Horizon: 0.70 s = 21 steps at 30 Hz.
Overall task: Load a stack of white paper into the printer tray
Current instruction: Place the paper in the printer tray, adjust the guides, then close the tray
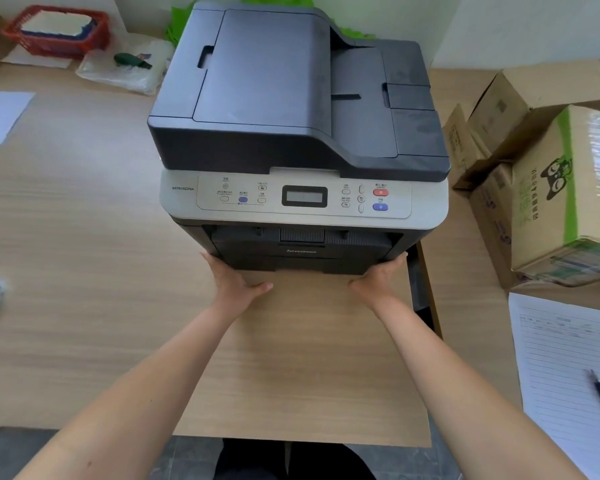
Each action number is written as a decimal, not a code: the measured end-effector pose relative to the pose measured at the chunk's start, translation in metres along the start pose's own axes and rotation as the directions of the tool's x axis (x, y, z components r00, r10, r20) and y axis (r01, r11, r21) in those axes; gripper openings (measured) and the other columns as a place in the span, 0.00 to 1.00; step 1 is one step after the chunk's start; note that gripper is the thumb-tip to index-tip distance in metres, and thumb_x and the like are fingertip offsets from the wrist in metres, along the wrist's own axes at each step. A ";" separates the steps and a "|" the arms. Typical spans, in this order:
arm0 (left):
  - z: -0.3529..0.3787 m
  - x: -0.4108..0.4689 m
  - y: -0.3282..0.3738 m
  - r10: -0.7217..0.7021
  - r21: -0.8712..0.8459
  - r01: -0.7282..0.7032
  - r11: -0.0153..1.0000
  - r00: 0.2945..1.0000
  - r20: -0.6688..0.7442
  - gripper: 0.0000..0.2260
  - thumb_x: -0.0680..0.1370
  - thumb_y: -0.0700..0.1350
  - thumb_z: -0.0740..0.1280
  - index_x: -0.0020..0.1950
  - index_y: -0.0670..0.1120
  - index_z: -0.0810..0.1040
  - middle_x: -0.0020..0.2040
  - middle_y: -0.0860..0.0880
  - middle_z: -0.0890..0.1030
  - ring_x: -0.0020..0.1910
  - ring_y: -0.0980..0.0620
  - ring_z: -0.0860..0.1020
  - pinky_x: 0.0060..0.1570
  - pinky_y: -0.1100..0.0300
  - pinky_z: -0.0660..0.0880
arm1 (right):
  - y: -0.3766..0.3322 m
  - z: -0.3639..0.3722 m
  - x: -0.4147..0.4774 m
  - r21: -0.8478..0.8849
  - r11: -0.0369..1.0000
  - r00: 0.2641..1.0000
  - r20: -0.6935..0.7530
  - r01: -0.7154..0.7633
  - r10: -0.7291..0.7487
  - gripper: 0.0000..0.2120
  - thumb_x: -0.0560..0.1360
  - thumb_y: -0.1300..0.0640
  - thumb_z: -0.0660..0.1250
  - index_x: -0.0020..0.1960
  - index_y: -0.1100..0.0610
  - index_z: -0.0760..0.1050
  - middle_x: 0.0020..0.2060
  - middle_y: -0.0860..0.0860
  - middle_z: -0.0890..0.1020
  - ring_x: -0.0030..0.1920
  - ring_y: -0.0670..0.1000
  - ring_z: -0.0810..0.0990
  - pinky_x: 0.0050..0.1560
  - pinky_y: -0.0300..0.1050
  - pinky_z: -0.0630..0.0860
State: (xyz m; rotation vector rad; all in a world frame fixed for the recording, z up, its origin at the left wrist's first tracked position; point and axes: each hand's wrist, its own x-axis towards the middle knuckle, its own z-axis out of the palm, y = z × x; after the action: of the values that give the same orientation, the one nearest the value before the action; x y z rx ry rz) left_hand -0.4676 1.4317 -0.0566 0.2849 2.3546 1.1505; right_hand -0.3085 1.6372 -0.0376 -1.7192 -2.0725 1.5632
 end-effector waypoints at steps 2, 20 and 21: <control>0.005 0.002 -0.003 -0.019 -0.014 0.019 1.000 1.000 0.003 0.67 0.62 0.43 0.82 0.71 0.37 0.24 0.76 0.41 0.31 0.77 0.47 0.36 0.73 0.60 0.37 | 0.002 0.002 0.001 0.024 0.999 0.999 -0.010 0.033 -0.032 0.57 0.70 0.75 0.65 0.72 0.56 0.18 0.77 0.51 0.33 0.78 0.53 0.46 0.70 0.39 0.47; -0.006 -0.040 0.034 -0.011 -0.187 -0.020 0.982 0.987 -0.163 0.33 0.74 0.42 0.68 0.73 0.53 0.55 0.71 0.52 0.68 0.66 0.50 0.69 0.68 0.52 0.66 | -0.012 0.008 -0.042 0.062 0.998 0.996 0.086 -0.025 0.020 0.43 0.80 0.52 0.61 0.77 0.64 0.31 0.80 0.57 0.45 0.78 0.58 0.53 0.77 0.47 0.53; -0.007 -0.046 0.034 0.000 -0.162 -0.026 0.986 0.988 -0.157 0.34 0.73 0.40 0.67 0.74 0.54 0.54 0.70 0.53 0.68 0.65 0.51 0.69 0.67 0.51 0.68 | -0.012 0.009 -0.046 0.026 1.000 0.993 0.120 0.003 -0.006 0.41 0.81 0.51 0.59 0.77 0.64 0.34 0.80 0.58 0.46 0.78 0.58 0.53 0.76 0.48 0.53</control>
State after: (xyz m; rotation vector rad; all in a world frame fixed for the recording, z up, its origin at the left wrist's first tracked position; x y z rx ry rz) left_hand -0.4331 1.4299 -0.0109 0.1574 2.3753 1.4093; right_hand -0.3041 1.5988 -0.0093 -1.6500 -2.0974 1.7247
